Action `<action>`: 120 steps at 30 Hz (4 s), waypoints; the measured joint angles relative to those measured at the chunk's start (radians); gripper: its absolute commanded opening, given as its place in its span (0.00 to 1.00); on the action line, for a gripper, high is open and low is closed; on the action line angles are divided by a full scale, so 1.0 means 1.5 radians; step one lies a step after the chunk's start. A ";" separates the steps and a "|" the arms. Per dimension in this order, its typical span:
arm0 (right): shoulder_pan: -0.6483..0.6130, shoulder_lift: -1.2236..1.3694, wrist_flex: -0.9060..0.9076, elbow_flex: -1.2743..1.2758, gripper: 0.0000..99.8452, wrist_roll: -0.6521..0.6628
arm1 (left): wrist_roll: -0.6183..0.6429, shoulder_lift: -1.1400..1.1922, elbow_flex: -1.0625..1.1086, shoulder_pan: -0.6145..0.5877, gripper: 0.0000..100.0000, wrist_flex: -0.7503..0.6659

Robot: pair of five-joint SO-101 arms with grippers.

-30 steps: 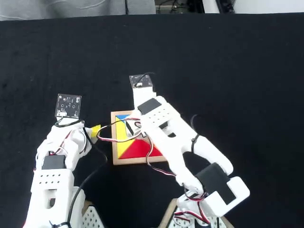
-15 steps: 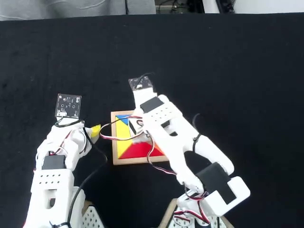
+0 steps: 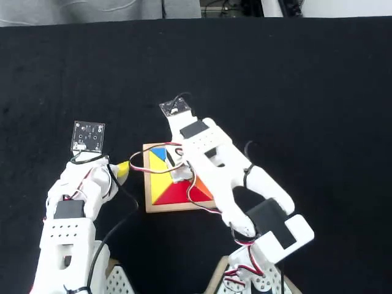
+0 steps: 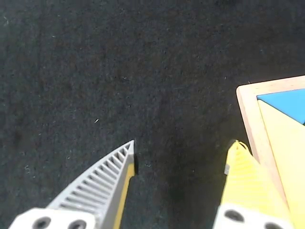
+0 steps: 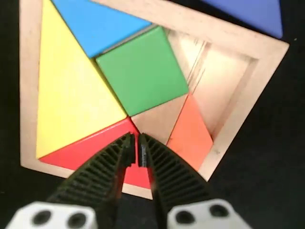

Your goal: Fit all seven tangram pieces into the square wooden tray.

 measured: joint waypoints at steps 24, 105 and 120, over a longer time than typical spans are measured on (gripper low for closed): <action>0.148 0.014 0.019 -0.266 0.11 0.215 | 0.000 0.000 0.003 0.000 0.30 0.000; 0.397 0.224 0.373 -0.632 0.32 1.062 | 0.000 0.000 0.003 0.000 0.30 0.000; 0.458 0.122 0.309 -0.529 0.05 0.948 | 0.000 0.000 0.003 0.000 0.30 0.000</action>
